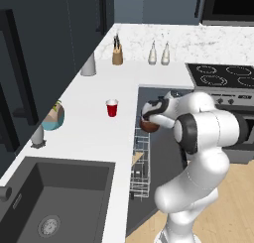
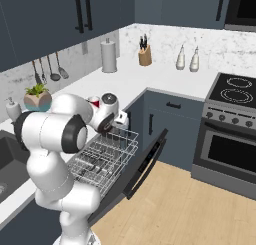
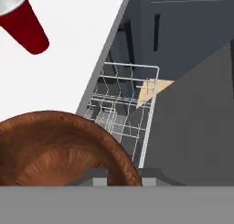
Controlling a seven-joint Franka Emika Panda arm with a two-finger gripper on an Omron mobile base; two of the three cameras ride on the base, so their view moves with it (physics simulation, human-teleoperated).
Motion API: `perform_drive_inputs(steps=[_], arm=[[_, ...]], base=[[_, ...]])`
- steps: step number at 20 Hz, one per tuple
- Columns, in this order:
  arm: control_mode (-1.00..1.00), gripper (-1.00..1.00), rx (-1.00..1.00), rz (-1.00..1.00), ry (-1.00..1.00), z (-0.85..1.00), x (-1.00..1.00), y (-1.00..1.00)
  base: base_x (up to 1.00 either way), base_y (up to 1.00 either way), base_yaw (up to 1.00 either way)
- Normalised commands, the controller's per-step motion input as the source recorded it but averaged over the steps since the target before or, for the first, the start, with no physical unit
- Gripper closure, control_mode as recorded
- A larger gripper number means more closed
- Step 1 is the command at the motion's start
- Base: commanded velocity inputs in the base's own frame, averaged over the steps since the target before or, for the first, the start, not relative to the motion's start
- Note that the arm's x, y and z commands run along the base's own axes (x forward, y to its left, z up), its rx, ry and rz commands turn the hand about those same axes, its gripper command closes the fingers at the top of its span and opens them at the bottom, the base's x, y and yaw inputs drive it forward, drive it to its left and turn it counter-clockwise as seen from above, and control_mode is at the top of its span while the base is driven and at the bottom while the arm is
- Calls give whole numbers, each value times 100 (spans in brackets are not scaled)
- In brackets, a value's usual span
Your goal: Pick up the cup and bowl from the counter, place them in the dishwasher, and close the dishwasher door.
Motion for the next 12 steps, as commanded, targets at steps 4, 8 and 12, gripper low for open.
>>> perform_drive_inputs(steps=[4, 8, 12], arm=[[-100, 100, 0, 23, -4, 0, 0, -7], [-100, 100, 0, 0, -2, 0, 2, 0], [-100, 100, 0, 3, 0, 0, 0, 0]], base=[[0, 0, 0], [0, 0, 0], [0, 0, 0]])
